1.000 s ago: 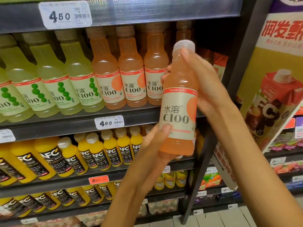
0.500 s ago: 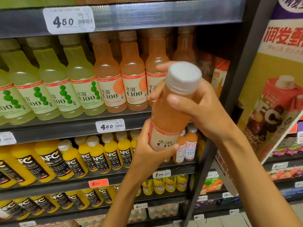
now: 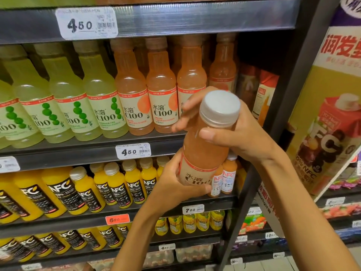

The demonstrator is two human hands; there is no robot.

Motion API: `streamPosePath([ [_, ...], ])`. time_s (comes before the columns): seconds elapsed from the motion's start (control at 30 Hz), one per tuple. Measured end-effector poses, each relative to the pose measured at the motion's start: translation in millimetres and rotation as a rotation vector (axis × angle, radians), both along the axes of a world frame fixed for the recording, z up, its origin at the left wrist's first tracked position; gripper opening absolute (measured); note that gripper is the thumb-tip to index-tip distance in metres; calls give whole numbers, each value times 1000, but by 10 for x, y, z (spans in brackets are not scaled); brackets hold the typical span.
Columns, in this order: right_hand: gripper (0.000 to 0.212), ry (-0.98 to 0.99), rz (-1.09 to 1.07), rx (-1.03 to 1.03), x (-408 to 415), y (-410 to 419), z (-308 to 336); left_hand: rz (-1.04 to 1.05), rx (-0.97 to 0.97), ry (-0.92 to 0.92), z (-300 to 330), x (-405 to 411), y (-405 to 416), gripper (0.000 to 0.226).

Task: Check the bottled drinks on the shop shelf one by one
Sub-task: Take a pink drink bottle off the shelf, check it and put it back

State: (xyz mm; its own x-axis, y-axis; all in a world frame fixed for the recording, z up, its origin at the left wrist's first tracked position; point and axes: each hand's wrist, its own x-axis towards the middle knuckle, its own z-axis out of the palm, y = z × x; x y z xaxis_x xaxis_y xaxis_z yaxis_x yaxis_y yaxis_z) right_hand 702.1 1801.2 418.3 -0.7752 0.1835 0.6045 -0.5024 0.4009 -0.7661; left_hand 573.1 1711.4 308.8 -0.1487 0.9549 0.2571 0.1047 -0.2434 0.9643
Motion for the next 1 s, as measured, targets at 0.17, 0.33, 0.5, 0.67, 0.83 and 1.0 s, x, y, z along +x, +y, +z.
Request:
streamPosePath([
  [0.17, 6, 76, -215, -262, -98, 34, 24, 2, 18, -93, 9, 123, -52, 68],
  [0.33, 12, 47, -348, -457, -171, 121, 107, 71, 74, -182, 104, 184, -33, 71],
  [0.5, 21, -44, -95, -597, -232, 147, 166, -121, -43, -342, 89, 176, -76, 93],
  [0.67, 14, -28, -213, -534, -259, 95, 161, -52, -33, -354, 43, 169, -59, 76],
  [0.83, 30, -9, -467, -405, -242, 77, 194, 105, 58, -200, 141, 223, -10, 48],
  [1.0, 22, -39, -264, -502, -200, 132, 245, -85, 4, -462, 181, 226, -20, 58],
])
